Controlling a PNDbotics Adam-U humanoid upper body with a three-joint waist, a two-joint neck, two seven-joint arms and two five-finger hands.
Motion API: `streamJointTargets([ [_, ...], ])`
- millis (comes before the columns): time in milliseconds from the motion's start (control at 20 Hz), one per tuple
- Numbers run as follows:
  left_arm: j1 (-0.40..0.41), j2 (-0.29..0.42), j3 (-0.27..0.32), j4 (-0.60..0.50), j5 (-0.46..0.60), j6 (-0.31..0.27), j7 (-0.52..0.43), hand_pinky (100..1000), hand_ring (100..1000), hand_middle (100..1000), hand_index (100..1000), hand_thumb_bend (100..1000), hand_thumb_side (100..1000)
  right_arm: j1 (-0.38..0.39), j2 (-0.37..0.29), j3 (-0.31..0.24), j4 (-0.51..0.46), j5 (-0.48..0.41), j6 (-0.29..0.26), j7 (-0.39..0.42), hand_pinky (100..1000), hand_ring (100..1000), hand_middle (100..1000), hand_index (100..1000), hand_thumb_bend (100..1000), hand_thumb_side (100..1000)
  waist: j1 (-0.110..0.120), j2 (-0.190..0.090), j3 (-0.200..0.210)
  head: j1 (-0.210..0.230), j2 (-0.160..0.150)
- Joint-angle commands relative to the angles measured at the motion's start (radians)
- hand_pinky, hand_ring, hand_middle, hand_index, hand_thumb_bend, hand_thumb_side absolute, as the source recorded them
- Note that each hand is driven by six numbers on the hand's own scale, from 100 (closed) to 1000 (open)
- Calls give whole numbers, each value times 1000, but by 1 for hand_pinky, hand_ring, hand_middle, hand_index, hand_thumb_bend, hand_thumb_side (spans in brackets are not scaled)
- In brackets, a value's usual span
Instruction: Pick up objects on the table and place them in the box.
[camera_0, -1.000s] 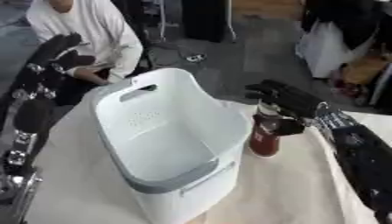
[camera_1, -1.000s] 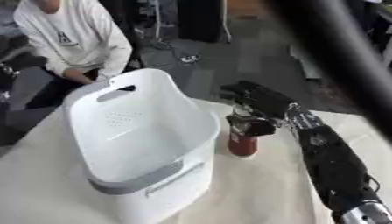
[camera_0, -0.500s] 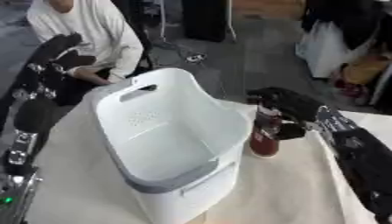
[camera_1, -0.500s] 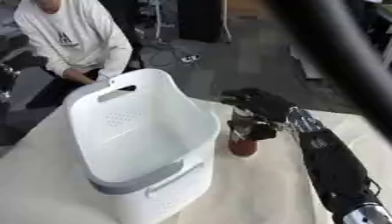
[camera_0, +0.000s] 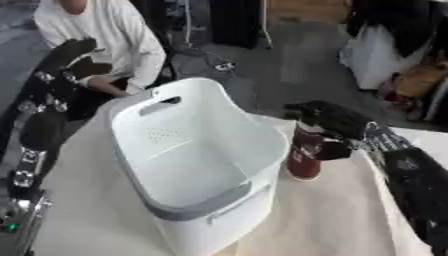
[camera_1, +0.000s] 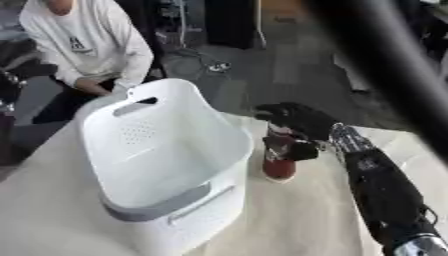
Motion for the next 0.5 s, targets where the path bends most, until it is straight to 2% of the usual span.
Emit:
streamJointTargets([
  [50,-17,11,4,-16,6,-3,0,1000,778,923,1000,441,1000,-10,-5,-5,-7,-7,1,9,847,907,1000,991,108,1000,4,-7,0,10,-13],
  [200,-17,10,4,-16,6,-3,0,1000,778,923,1000,441,1000,-8,-4,-5,-5,-15,0,13,721,869,992,979,122,1000,4,-6,0,11,-13],
  [250,-17,10,4,-16,6,-3,0,1000,778,923,1000,441,1000,-7,-3,-6,-4,-20,0,14,639,849,981,974,132,1000,4,-6,1,11,-13],
  [300,-17,10,4,-16,7,-3,-1,1000,778,923,1000,441,1000,-7,-2,-6,-4,-26,-1,15,639,849,981,974,132,1000,4,-6,1,12,-13],
  [350,-17,10,4,-16,7,-3,-1,1000,778,923,1000,442,1000,-7,-2,-6,-6,-32,-1,13,547,824,963,965,147,1000,4,-6,1,12,-13],
  [400,-17,10,3,-16,7,-3,-2,1000,778,923,1000,442,1000,-7,-2,-6,-8,-38,-2,11,553,827,965,966,146,1000,5,-6,1,12,-13],
  [450,-17,10,3,-16,7,-3,-2,1000,778,923,1000,442,1000,-7,-1,-5,-9,-42,-2,9,499,798,948,962,161,1000,5,-6,1,12,-12],
  [500,-18,10,3,-16,7,-3,-2,1000,778,923,1000,442,1000,-7,-1,-5,-9,-45,-2,9,509,803,951,963,159,1000,5,-6,0,12,-12],
])
